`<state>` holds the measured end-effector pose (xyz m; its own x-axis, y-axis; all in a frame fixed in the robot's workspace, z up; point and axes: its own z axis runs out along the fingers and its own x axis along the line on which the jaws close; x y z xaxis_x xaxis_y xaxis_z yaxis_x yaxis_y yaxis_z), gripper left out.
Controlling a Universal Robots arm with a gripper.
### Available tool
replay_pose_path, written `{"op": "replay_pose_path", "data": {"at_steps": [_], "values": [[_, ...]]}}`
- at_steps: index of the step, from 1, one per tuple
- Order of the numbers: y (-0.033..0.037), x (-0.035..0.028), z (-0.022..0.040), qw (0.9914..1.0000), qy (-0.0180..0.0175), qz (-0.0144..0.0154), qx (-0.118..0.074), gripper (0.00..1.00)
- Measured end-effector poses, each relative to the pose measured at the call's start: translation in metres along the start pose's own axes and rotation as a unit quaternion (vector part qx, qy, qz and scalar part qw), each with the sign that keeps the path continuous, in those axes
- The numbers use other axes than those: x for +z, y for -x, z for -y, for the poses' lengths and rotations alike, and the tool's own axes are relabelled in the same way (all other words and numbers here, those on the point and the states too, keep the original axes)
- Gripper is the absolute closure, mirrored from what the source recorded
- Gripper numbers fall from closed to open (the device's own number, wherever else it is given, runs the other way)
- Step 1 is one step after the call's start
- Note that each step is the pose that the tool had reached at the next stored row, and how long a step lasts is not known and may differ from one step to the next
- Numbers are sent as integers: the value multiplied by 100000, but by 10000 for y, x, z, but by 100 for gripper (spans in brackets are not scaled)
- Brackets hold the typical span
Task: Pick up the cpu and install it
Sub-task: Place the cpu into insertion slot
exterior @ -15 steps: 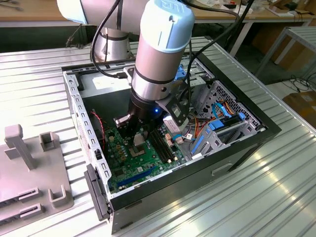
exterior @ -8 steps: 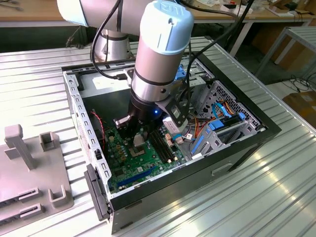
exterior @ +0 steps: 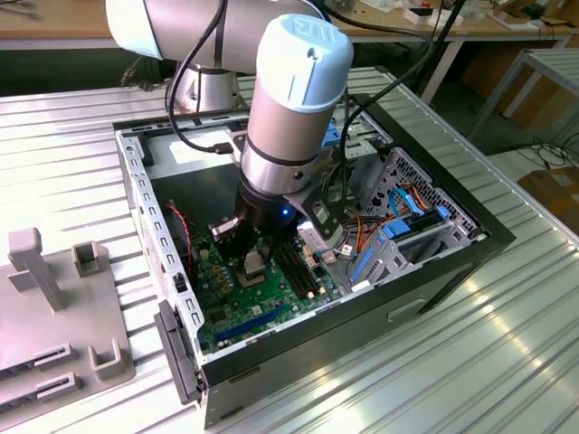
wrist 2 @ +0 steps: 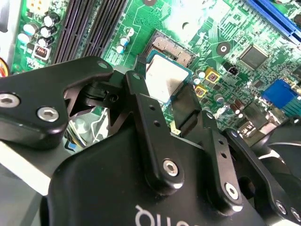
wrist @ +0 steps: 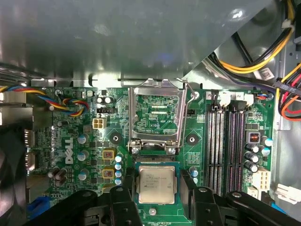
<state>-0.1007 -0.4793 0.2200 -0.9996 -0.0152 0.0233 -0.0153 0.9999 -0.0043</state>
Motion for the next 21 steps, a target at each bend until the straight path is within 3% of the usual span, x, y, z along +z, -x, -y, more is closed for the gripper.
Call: {"op": "replay_pose_path", "data": {"at_steps": [9, 14, 21], "values": [[-2, 85, 26, 100000, 5, -15, 262, 53], [-12, 117, 25, 99999, 9, -357, 247, 53], [-13, 140, 47, 99999, 6, -370, 258, 53]]}}
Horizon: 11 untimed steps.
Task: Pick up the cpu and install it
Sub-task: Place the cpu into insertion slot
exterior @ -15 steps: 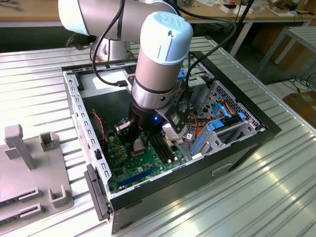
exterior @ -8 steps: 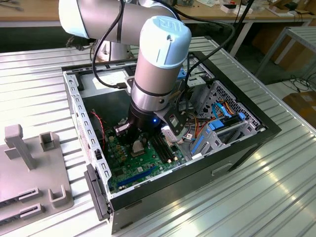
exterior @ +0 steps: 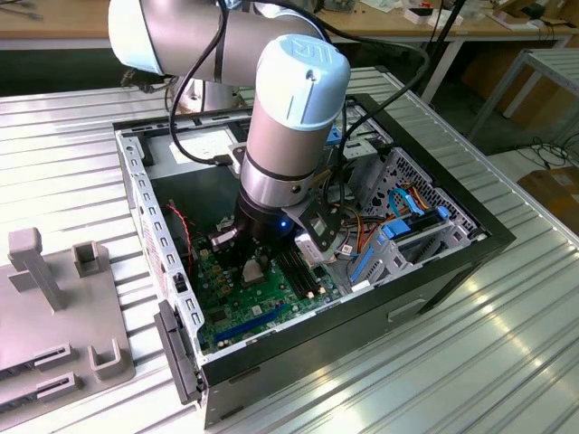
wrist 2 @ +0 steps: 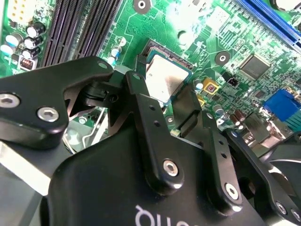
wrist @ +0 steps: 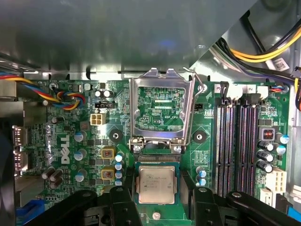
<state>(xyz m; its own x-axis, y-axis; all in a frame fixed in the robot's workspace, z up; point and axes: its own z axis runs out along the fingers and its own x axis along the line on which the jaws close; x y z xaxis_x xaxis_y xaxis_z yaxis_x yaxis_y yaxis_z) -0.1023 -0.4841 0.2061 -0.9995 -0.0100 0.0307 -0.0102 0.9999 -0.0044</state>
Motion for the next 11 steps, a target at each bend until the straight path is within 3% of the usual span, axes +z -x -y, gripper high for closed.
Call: {"op": "replay_pose_path", "data": {"at_steps": [11], "values": [[5, 30, 2, 100000, 6, 3, -84, 53]]}}
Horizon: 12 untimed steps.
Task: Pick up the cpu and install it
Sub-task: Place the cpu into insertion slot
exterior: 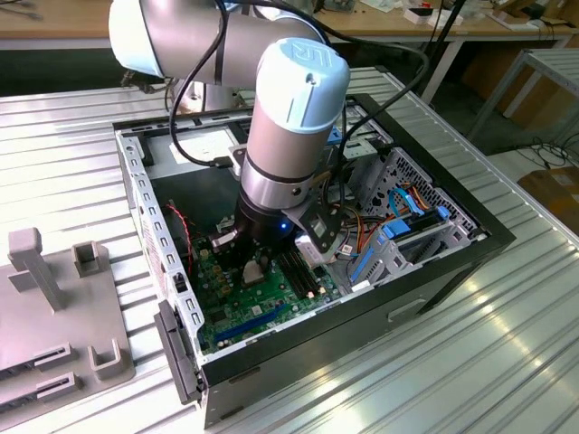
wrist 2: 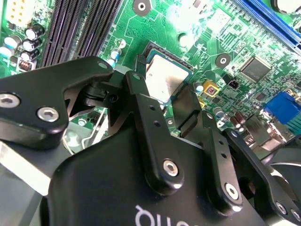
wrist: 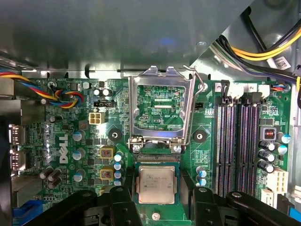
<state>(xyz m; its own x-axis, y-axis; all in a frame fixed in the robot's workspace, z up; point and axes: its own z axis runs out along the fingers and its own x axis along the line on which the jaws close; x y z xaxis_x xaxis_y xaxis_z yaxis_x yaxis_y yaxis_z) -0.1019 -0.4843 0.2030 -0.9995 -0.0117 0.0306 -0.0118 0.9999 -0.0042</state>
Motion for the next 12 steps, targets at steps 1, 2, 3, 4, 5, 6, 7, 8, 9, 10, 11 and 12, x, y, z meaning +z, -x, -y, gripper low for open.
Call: {"op": "replay_pose_path", "data": {"at_steps": [1, 2, 3, 4, 5, 6, 7, 8, 9, 10, 11, 12], "values": [[0, 4, 0, 100000, -4, -1, 2, 53], [0, 8, 0, 100000, -1, 0, -1, 53], [1, 11, -1, 100000, 8, -3, -4, 53], [1, 12, -2, 100000, 20, -8, -6, 53], [1, 12, -2, 100000, 54, -4, -5, 53], [1, 13, -4, 100000, 74, -1, -4, 53], [1, 14, -5, 100000, 83, 2, -5, 53], [1, 14, -5, 100000, 84, 4, -7, 53], [0, 14, -6, 100000, 79, 0, -6, 53], [0, 14, -5, 100000, 74, -3, -6, 53], [1, 16, -6, 100000, 77, -3, -7, 53], [1, 19, -6, 100000, 85, 1, -5, 53]]}}
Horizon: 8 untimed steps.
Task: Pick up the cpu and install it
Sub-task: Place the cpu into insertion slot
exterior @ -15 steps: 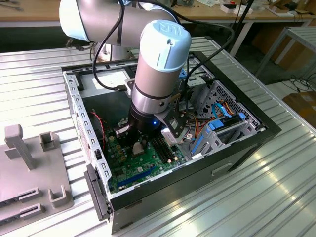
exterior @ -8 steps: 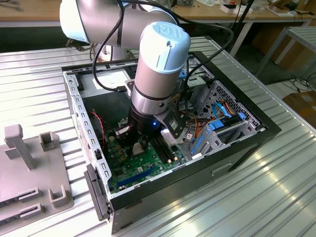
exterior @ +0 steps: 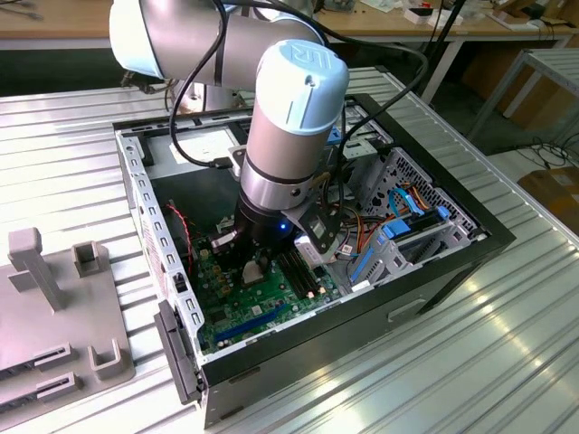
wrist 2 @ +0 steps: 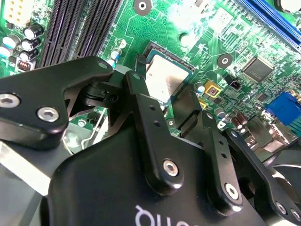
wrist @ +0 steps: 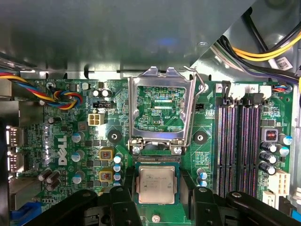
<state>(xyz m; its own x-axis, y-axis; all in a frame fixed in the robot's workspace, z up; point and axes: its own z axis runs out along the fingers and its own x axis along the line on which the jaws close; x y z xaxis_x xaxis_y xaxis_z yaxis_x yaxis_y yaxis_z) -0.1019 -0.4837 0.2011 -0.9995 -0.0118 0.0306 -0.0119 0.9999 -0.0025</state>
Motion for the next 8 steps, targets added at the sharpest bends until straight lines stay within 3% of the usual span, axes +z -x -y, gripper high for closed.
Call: {"op": "replay_pose_path", "data": {"at_steps": [8], "values": [[0, 25, 1, 100000, 33, -11, 3, 53]]}}
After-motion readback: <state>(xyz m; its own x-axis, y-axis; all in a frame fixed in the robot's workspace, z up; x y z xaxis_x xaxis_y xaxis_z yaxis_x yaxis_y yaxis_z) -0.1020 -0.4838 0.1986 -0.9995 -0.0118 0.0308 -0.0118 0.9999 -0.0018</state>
